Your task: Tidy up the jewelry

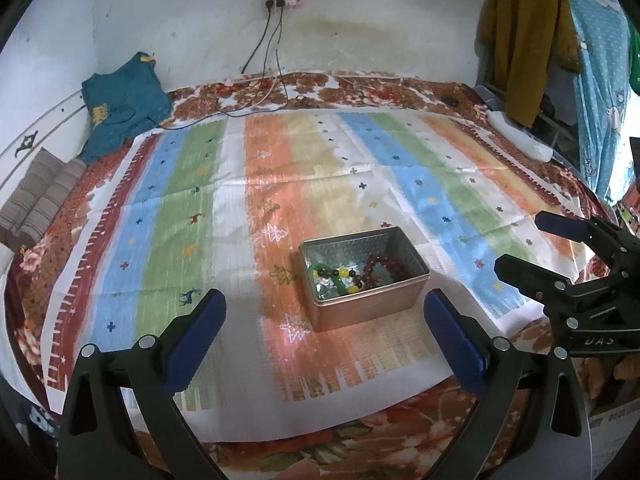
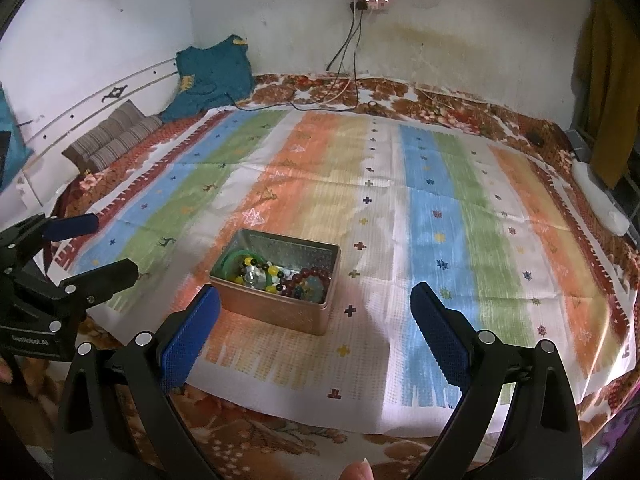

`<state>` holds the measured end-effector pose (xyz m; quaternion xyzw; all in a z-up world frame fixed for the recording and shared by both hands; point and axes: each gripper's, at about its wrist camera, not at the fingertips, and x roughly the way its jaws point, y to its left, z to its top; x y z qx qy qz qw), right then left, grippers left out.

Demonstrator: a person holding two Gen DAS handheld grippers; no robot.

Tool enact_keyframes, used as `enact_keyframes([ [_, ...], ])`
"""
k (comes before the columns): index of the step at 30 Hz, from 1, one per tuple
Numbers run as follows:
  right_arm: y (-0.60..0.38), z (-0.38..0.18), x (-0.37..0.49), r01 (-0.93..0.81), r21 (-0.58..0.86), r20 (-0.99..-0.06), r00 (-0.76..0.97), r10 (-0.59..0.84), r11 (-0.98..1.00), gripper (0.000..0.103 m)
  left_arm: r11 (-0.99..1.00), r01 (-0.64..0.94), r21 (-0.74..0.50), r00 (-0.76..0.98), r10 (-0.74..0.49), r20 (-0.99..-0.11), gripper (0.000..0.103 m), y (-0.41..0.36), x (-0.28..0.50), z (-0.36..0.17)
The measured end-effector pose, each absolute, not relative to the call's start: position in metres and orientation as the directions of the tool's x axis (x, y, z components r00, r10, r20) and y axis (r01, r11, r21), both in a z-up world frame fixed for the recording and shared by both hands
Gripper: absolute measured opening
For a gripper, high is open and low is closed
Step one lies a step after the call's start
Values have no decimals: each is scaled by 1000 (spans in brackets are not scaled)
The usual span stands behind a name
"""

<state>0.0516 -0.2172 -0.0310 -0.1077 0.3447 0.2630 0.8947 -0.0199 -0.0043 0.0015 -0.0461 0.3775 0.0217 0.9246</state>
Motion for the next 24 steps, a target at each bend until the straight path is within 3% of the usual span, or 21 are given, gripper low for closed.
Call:
enact_keyframes([
  [24,-219,-27,47,-552,-8,-658,631,412,834,97,995,-50,-81,736,-18,-677,97,-7,-27,4],
])
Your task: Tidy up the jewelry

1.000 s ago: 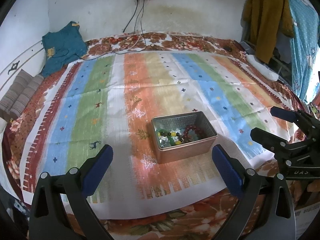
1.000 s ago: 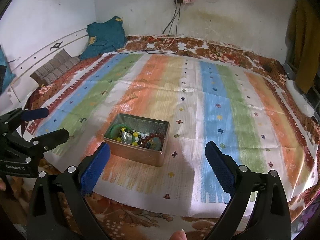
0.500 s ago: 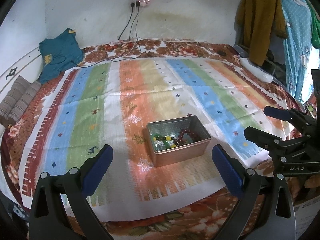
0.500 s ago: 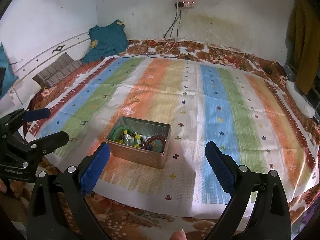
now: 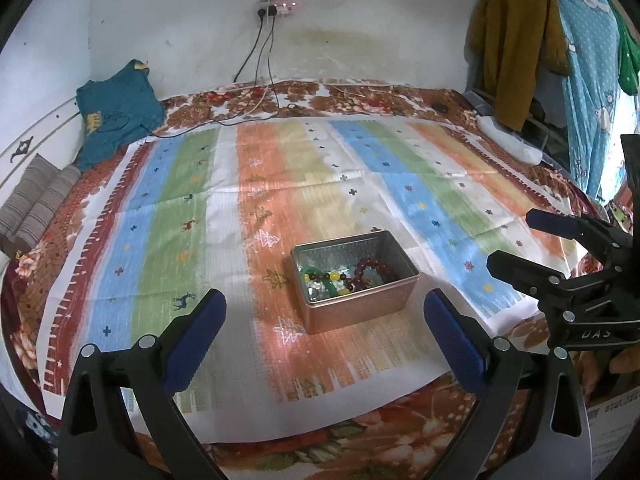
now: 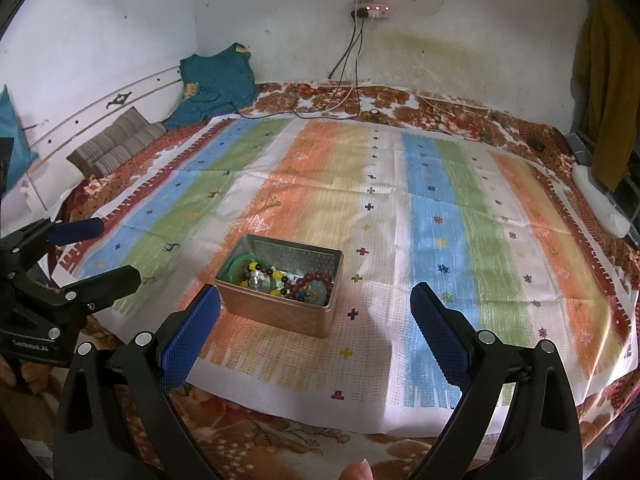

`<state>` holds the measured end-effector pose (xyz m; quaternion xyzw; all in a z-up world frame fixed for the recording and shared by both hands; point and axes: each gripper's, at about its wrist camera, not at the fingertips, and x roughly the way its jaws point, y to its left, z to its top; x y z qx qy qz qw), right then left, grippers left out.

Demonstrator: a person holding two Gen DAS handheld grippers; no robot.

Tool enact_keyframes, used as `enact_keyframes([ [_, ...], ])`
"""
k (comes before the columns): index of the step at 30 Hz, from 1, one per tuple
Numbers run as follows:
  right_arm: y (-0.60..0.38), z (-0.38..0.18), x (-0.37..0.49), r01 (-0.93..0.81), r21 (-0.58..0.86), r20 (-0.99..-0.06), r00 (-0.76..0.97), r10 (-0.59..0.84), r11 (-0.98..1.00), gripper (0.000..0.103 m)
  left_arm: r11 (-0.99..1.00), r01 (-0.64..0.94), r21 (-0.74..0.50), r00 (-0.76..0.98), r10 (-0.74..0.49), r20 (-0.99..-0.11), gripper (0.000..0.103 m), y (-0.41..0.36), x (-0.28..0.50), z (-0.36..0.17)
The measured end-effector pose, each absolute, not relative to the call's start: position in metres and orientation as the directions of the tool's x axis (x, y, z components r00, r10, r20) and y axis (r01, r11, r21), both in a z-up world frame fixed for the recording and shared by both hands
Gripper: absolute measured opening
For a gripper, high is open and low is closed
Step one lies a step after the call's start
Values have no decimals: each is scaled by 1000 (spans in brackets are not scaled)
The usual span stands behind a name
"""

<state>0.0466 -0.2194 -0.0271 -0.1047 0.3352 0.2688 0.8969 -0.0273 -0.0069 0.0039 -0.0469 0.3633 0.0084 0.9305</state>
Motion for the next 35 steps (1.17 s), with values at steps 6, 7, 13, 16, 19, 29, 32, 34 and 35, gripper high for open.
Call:
enact_keyframes([
  [6,-220,-28,47,-550,-6,-657,632,412,835,97,996,-49,-80,735,-18,-677,97,-8,-29,3],
  [7,-220,-27,46,-550,-6,-657,632,412,835,97,995,-49,-81,735,-19,-678,97,-8,-28,3],
  [13,-220,-26,46,-551,-6,-655,633,413,834,97,995,-50,-81,735,-18,-678,97,-8,-28,3],
  [16,-220,-25,45,-552,-7,-655,633,414,834,97,996,-49,-80,735,-18,-678,97,-8,-28,3],
  [19,-219,-25,45,-551,-7,-655,633,412,834,97,995,-53,-80,734,-15,-679,97,-8,-28,3],
  [29,-219,-25,45,-552,-10,-654,634,412,834,97,996,-50,-79,731,-17,-682,97,-8,-30,3],
  [32,-219,-25,45,-552,-9,-655,634,412,834,97,996,-48,-78,732,-18,-681,97,-8,-30,3],
  [34,-219,-25,45,-551,-8,-654,634,412,834,97,996,-50,-77,731,-16,-682,97,-8,-30,3],
  [35,-219,-25,45,-552,-9,-654,634,412,834,97,996,-49,-78,731,-17,-682,97,-8,-30,3],
])
